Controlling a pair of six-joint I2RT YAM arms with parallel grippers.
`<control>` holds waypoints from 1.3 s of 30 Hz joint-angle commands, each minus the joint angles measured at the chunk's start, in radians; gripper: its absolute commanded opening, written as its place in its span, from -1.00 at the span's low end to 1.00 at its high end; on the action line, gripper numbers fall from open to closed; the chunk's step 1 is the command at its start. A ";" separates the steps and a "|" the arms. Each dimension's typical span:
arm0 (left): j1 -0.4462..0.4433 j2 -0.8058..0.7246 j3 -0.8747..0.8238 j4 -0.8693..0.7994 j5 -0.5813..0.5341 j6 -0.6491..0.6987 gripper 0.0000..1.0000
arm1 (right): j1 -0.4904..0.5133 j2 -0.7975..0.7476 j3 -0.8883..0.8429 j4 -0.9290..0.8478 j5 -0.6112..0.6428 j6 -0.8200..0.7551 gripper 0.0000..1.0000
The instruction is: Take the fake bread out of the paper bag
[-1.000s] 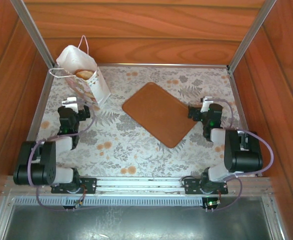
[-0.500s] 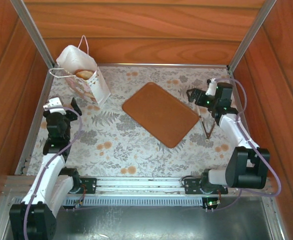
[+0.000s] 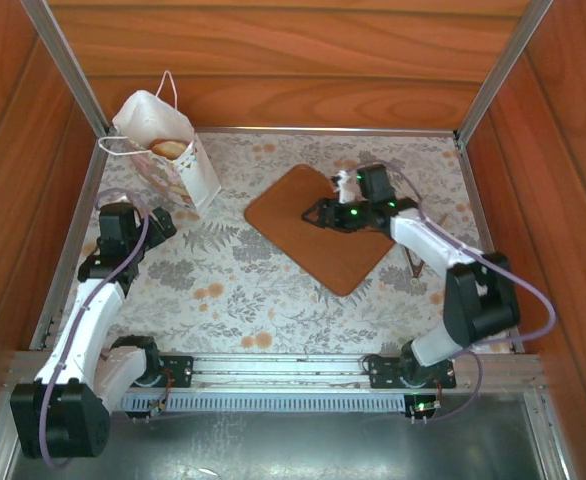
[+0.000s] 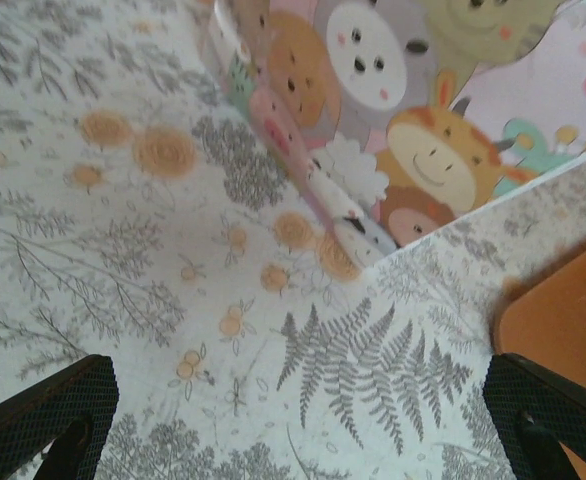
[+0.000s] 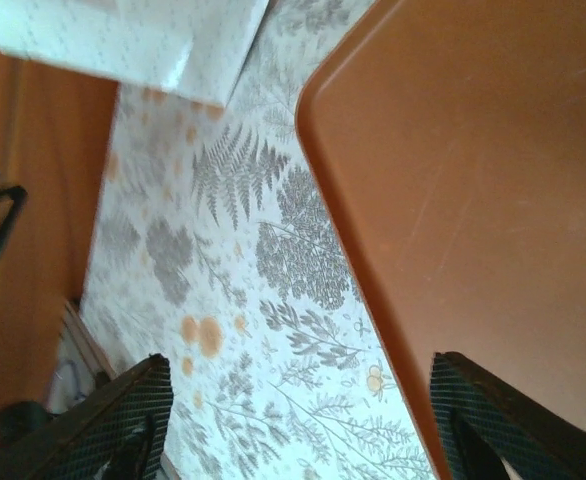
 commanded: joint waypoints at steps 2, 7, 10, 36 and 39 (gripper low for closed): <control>0.002 0.031 0.063 -0.077 0.010 -0.010 1.00 | 0.127 0.202 0.212 -0.226 0.150 -0.136 0.40; 0.004 0.041 0.086 -0.108 -0.054 -0.002 1.00 | 0.222 0.422 0.473 -0.386 0.299 -0.242 0.35; 0.004 0.031 0.090 -0.112 -0.056 0.019 1.00 | 0.264 0.512 0.573 -0.447 0.383 -0.326 0.30; 0.003 -0.034 0.076 -0.144 -0.106 0.050 1.00 | 0.422 0.607 0.554 -0.429 0.711 -0.640 -0.54; 0.003 -0.043 0.072 -0.146 -0.104 0.048 1.00 | 0.422 0.587 0.506 -0.408 0.719 -0.678 -0.57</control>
